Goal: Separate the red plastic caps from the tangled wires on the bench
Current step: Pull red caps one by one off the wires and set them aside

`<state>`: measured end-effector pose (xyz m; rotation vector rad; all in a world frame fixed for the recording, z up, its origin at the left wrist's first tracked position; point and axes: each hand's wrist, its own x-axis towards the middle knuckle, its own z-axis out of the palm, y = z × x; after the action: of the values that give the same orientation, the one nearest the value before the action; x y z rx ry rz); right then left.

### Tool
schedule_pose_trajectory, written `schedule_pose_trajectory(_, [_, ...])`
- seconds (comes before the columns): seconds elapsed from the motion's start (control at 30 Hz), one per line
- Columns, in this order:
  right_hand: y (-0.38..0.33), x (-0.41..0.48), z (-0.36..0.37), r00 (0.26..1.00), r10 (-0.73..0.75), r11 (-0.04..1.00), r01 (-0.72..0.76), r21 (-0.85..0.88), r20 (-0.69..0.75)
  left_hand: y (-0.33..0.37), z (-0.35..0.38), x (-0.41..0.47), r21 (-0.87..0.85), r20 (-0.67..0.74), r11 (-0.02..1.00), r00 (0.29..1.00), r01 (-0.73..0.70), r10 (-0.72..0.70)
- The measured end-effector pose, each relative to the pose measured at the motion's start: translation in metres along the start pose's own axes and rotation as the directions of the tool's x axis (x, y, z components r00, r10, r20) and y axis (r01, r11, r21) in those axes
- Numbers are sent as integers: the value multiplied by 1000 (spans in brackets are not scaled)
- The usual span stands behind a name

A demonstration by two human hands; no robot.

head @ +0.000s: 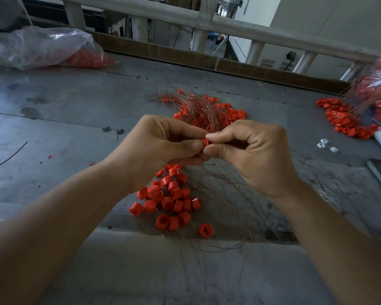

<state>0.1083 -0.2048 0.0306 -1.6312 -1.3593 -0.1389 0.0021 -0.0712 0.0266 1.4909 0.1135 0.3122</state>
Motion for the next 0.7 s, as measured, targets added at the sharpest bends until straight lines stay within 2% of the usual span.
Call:
schedule_pose_trajectory(0.23, [-4, 0, 2, 998, 22, 998, -19, 53, -56, 0, 3, -2, -88, -3, 996, 1000, 22, -22])
schedule_pose_trajectory(0.33, [-4, -1, 4, 998, 21, 999, -18, 49, -65, 1, 4, -2, -62, -16, 998, 1000, -6, 5])
schedule_pose_trajectory(0.5, [-4, 0, 4, 999, 36, 998, -35, 47, -22, 1, 2, -2, -6, -1, 1000, 1000, 4, -4])
schedule_pose_trajectory(0.7, [-3, 0, 2, 994, 101, 975, -109, 193, 50, 1, 1, -1, -35, 28, 999, 999, 28, -27])
